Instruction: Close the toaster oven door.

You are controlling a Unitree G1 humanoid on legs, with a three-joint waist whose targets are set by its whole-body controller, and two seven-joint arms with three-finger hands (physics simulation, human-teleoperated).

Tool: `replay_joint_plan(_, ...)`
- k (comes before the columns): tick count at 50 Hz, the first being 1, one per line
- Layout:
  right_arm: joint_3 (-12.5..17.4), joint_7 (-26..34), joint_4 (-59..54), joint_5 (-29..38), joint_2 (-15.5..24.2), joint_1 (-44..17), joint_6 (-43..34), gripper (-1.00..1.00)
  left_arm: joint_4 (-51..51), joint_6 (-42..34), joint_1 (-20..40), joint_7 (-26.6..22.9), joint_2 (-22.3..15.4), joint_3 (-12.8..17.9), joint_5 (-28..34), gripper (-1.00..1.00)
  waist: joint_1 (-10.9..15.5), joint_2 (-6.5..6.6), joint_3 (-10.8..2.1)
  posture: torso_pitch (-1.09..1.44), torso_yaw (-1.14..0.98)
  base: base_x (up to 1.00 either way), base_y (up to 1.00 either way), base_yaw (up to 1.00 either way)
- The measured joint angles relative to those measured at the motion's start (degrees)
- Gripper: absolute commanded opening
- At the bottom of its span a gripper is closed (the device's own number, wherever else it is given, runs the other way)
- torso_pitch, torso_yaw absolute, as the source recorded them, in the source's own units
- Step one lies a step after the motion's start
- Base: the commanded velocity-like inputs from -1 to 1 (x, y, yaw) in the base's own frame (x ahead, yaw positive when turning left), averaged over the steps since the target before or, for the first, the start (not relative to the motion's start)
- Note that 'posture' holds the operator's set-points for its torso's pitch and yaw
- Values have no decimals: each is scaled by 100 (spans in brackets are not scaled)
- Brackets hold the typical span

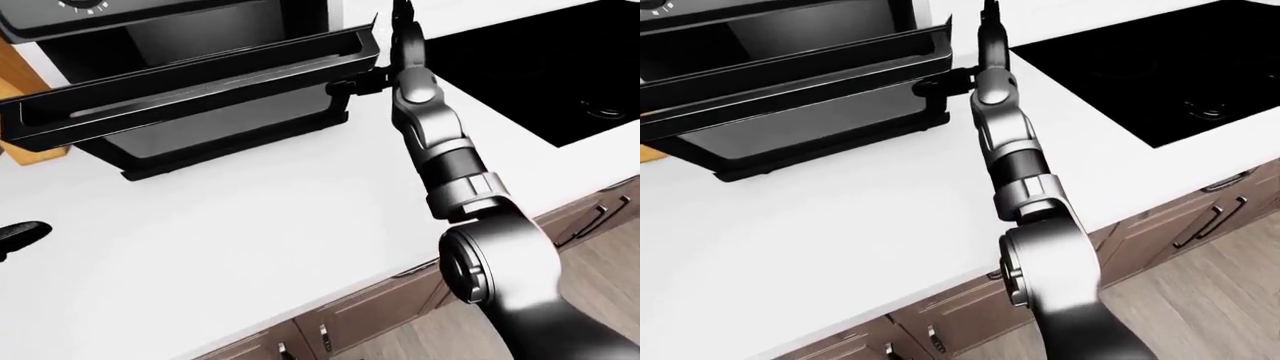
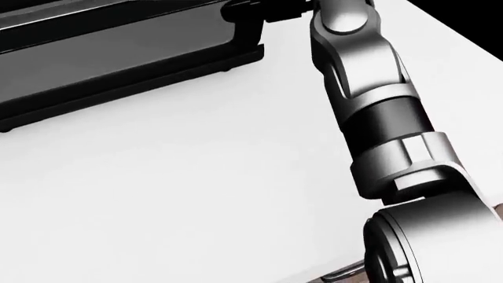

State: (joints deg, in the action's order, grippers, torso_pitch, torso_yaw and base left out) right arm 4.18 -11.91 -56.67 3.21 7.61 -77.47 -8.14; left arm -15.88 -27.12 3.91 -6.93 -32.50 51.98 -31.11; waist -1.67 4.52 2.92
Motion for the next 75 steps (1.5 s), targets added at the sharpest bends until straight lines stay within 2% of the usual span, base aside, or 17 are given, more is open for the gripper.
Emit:
replay_joint_plan(12,8,25,-173,49,49,-79,131,100,-607,-280,-129,-159,221,218,1,100,21,-7,-9,0,0,0,0,0)
replay_joint_plan(16,25,-21,-251,80,67,-117,179,100,-1222,-584,-241,-149,442,203,-116,100,20,-27,-13,0,0,0,0,0)
replay_joint_plan(21,18,-26,-246,110,55,-117,205,100,-1886,-1056,-247,-155,463,377,-444,100,9,-45,-17,0,0,0,0,0)
replay_joint_plan(26,18,7,-265,110,56,-139,189,100,-2004,-1107,-279,-205,545,430,-503,100,25,-6,-16,0,0,0,0,0)
replay_joint_plan(35,33,0,-342,116,68,-224,171,100,-2305,-1321,-381,-260,727,489,-651,100,23,-38,1,0,0,0,0,0)
replay_joint_plan(46,25,-2,-423,126,52,-290,185,100,-2628,-1574,-372,-108,673,666,-1097,100,21,-37,11,0,0,0,0,0)
replay_joint_plan(55,29,-12,-513,145,53,-358,205,100,-3180,-1772,-587,48,847,684,-1616,100,29,-28,23,0,0,0,0,0)
replay_joint_plan(60,33,-5,-585,140,58,-396,241,100,-3347,-1904,-628,173,818,819,-1920,100,31,-31,29,0,0,0,0,0)
replay_joint_plan(68,39,-28,-586,133,64,-392,252,100,-3571,-1999,-750,275,938,698,-2212,100,40,-34,34,0,0,0,0,0)
replay_joint_plan(75,46,-23,-589,125,74,-392,242,100,-3928,-2034,-899,206,1238,336,-2229,100,44,-49,31,0,0,0,0,0)
